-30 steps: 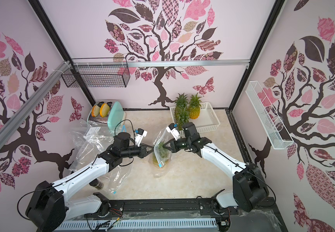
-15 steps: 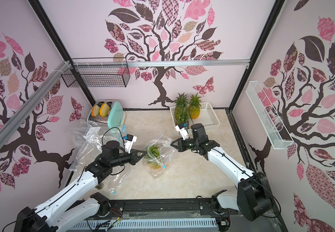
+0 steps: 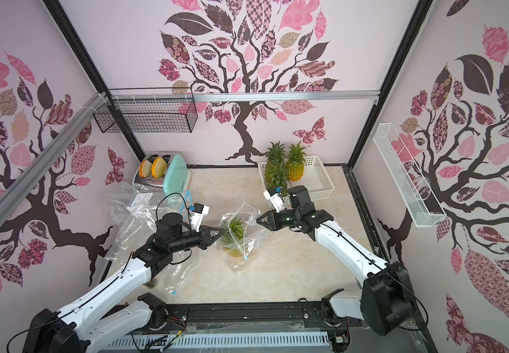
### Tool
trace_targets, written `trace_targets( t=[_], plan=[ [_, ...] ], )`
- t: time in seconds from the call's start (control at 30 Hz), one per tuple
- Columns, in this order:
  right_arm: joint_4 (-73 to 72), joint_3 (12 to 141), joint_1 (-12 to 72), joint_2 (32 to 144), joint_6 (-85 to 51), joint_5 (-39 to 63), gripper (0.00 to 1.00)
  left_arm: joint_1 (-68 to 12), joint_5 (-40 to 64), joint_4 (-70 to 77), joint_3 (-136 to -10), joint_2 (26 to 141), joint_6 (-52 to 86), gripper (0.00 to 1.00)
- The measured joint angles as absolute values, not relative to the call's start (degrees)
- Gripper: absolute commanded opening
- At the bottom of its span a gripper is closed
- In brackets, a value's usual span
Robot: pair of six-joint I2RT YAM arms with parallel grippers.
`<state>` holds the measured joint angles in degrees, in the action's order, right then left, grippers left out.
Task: Open the zip-top bag and take out the pineapple
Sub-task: Open the zipper of the food storage bag at the center of the board, then pick up the pineapple from the zipper food storage bag.
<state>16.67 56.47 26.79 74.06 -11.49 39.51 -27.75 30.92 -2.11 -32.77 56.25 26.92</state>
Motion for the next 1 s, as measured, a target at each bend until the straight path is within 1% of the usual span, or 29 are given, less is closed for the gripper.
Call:
trace_targets(
  t=[0.13, 0.33, 0.53, 0.63, 0.83, 1.0],
  plan=[
    [22.94, 62.52, 31.2, 71.96, -10.9, 35.24, 0.25, -28.69, 31.18, -1.65, -32.77, 56.51, 26.94, 0.0],
    [28.58, 71.05, 34.17, 69.54, -10.92, 29.5, 0.3, -29.3, 31.07, -1.48, -32.77, 56.49, 26.96, 0.0],
    [29.74, 77.43, 42.44, 71.66, -11.46, 27.64, 0.34, -29.3, 30.65, -1.5, -32.77, 56.38, 26.98, 0.0],
    [29.36, 77.87, 44.88, 74.02, -11.81, 27.68, 0.34, -29.3, 30.46, -1.5, -32.77, 56.31, 26.98, 0.0],
    [29.36, 75.42, 45.19, 79.64, -12.21, 25.67, 0.34, -29.3, 29.93, -1.56, -32.77, 56.01, 26.98, 0.0],
    [30.35, 73.56, 45.19, 81.08, -12.4, 23.03, 0.38, -29.3, 29.54, -1.15, -32.18, 55.55, 27.03, 0.0]
  ],
)
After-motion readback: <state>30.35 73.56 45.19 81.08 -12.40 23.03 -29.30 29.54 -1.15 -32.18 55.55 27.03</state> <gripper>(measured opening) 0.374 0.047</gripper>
